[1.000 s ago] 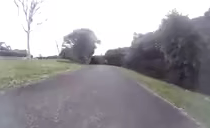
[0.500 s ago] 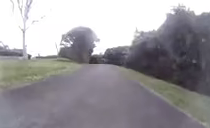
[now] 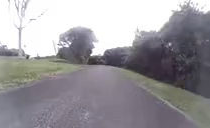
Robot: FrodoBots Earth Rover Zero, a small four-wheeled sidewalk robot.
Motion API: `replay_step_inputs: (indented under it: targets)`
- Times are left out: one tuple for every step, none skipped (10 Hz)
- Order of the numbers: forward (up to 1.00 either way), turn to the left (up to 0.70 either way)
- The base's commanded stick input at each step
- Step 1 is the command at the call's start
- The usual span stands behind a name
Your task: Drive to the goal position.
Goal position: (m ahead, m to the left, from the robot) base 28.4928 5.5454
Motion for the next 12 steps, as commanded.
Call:
replay_step_inputs:
  targets:
    - [1.00,0.00]
    - [1.00,0.00]
    - [1.00,0.00]
    - [1.00,0.00]
    - [1.00,0.00]
    - [1.00,0.00]
    - [1.00,0.00]
    - [1.00,0.00]
    - [1.00,0.00]
    - [1.00,0.00]
    - [1.00,0.00]
    - [1.00,0.00]
